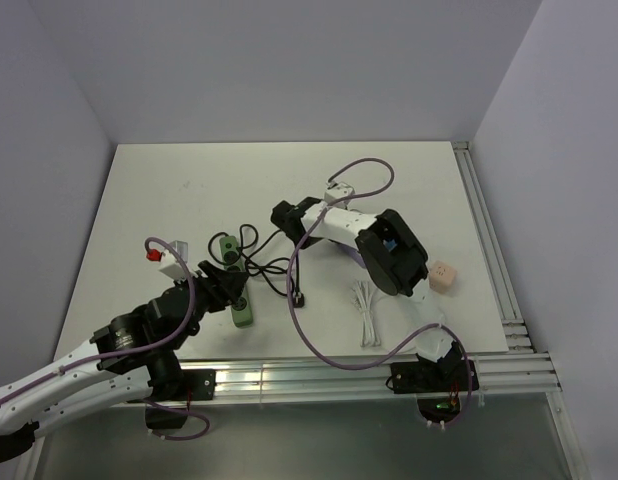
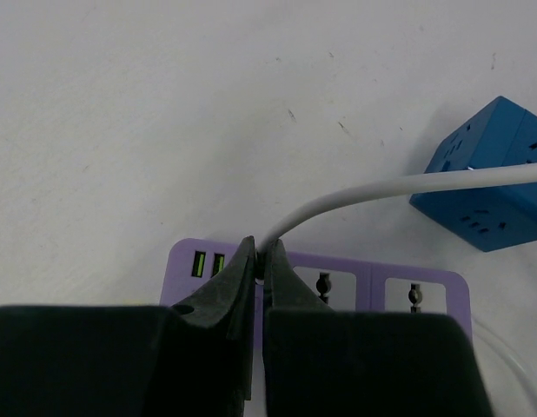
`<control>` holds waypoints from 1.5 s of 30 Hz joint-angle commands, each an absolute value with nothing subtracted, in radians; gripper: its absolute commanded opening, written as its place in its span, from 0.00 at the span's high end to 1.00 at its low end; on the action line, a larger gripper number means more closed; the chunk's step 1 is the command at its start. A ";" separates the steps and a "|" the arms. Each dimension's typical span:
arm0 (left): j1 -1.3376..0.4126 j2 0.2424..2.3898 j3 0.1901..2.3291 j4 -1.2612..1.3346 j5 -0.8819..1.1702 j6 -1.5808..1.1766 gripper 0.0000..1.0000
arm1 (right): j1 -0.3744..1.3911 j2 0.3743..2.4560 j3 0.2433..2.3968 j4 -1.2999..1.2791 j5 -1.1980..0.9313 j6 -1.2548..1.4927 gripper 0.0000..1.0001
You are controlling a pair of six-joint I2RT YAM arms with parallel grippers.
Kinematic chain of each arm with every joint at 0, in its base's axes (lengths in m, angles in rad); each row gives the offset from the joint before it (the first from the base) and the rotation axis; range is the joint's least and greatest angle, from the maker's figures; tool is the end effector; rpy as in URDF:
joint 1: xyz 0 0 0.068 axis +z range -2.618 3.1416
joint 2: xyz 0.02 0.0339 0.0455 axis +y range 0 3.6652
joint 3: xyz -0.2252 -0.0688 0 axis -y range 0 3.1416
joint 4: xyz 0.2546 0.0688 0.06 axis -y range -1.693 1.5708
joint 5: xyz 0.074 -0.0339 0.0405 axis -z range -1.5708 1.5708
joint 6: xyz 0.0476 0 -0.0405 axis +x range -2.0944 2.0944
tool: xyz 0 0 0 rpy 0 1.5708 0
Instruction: Insert the plug
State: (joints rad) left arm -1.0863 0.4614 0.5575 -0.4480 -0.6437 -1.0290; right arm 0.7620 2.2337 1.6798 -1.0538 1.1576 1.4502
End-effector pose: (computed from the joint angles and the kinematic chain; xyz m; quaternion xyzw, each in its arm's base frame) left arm 0.1050 -0.1382 0.2593 -0.1587 0.7827 -0.3458 0.4925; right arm 0.3218 0.2469 0.1151 0.2729 0.7913 -0.2589 0.4820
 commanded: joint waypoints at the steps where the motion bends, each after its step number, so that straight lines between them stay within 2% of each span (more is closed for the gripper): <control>1: -1.089 0.453 0.561 -0.428 -0.641 -1.009 0.43 | 0.767 2.244 1.617 -1.019 1.117 1.442 1.00; 6: -1.089 0.436 0.560 -0.440 -0.646 -1.012 0.43 | 0.769 2.163 1.481 -0.844 1.065 1.358 1.00; 12: -1.089 0.422 0.551 -0.446 -0.647 -1.020 0.44 | 0.782 2.121 1.362 -0.772 1.066 1.367 1.00; 18: -1.089 0.420 0.552 -0.451 -0.649 -1.022 0.43 | 0.810 2.118 1.356 -0.818 1.054 1.402 1.00; 24: -1.089 0.405 0.554 -0.474 -0.649 -1.034 0.44 | 0.842 2.074 1.286 -0.758 1.020 1.333 1.00; 30: -1.089 0.382 0.543 -0.472 -0.640 -1.043 0.44 | 0.841 2.028 1.177 -0.580 0.913 1.198 1.00; 35: -1.089 0.397 0.551 -0.480 -0.638 -1.049 0.44 | 0.857 2.085 1.193 -0.630 0.925 1.238 1.00; 40: -1.089 0.399 0.545 -0.474 -0.634 -1.055 0.44 | 0.865 2.063 1.095 -0.490 0.848 1.256 1.00; 45: -1.089 0.403 0.543 -0.477 -0.634 -1.066 0.44 | 0.871 2.079 1.097 -0.489 0.848 1.269 1.00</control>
